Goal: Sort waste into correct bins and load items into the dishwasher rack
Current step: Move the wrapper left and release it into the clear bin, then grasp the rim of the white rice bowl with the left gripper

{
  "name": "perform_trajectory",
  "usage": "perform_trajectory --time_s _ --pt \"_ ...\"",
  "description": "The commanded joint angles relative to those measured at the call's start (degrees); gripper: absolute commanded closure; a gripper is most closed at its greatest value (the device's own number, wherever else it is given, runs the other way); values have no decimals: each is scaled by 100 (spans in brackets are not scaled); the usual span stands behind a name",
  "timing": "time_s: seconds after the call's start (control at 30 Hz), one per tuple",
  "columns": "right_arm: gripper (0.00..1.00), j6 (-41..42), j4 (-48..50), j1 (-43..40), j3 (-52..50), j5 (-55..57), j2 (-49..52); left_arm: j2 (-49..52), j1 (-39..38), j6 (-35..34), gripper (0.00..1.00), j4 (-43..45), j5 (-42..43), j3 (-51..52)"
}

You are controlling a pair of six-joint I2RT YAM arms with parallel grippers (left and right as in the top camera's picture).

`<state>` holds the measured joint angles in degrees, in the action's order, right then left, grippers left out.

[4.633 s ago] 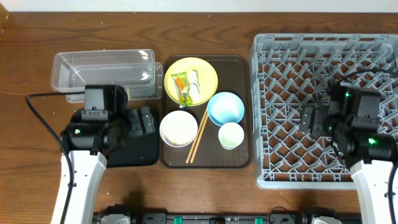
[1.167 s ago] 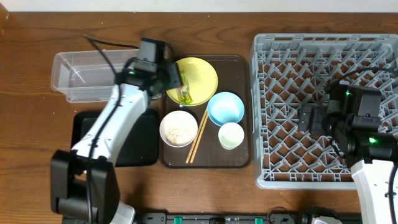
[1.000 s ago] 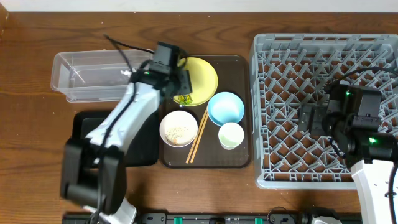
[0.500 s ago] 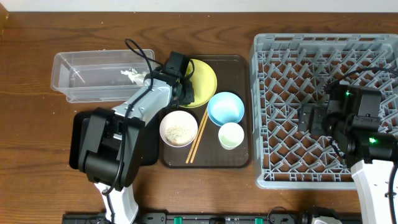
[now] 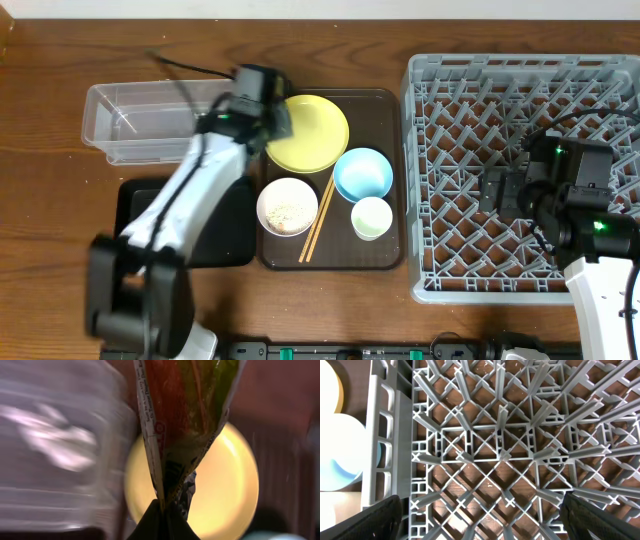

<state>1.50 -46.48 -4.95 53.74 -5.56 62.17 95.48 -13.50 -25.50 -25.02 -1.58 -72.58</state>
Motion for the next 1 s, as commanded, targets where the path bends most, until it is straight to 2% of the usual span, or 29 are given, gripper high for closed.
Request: perform_trajectory --time_s 0.0,0.13,0.2,0.23,0.33,0.4,0.63,0.8,0.97 --pt "1 59 -4 160 138 17 -39 -164 472 -866 93 9 -553 -11" --pt "1 59 -4 160 138 17 -39 -24 1010 -1792 93 59 -546 -9" --pt "1 59 -7 160 138 15 -39 96 1200 -2004 88 201 -505 -7" --pt "1 59 -7 160 138 15 -39 160 1268 -2028 84 278 -490 -9" --pt "1 59 -7 160 138 15 -39 278 1414 -2022 61 437 -378 -9" --pt "1 59 -7 160 138 17 -39 282 1460 -1998 52 435 -323 -9" --pt "1 59 -4 160 138 17 -39 -87 1425 -944 48 313 348 -9" --pt "1 59 -4 160 138 15 -39 -516 1132 -264 48 -374 662 -9" --pt "1 59 -4 160 138 15 -39 -577 459 280 48 -1182 997 -7"
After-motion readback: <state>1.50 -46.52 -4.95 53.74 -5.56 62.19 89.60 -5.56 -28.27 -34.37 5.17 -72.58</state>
